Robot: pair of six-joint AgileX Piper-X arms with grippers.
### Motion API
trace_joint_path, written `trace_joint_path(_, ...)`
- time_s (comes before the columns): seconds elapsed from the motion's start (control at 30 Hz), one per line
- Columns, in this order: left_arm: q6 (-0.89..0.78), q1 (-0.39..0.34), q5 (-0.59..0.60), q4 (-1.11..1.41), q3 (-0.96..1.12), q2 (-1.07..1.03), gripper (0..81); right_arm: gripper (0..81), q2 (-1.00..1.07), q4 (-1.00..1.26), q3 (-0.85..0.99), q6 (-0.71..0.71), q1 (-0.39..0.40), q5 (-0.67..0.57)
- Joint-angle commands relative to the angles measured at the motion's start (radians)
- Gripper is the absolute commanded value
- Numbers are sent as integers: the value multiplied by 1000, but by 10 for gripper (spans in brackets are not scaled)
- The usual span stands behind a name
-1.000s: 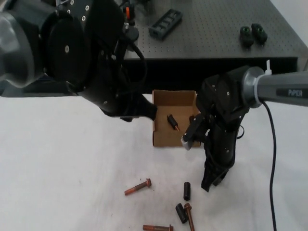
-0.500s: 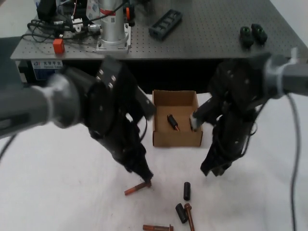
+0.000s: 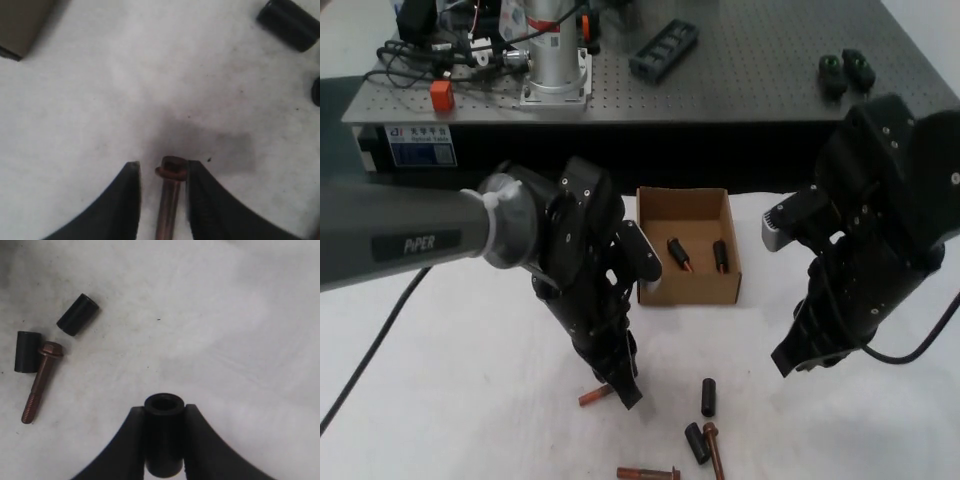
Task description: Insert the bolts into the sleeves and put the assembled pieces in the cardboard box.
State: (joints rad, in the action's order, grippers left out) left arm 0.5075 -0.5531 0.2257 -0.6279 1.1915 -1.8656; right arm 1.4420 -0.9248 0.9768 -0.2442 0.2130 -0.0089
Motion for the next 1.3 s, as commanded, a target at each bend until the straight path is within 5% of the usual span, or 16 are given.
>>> trace_joint_path(0.0,71,1,50,-9,16,-14,234,8,-13,11,-8,14,-4,-9)
trace_joint_path(0.63,106,1,-14,-32,16,-47,230,8,-13,10,-8,21,-4,-9)
trace_joint_path(0.9,106,1,-14,-51,17,-47,142,8,-13,10,-8,21,-4,-9)
trace_joint_path(1.03,104,1,-14,-54,17,-47,8,8,-13,10,-8,21,-4,-9)
trace_joint_path(1.27,-24,1,-27,-44,36,-16,6,8,-36,80,-24,29,-4,-153)
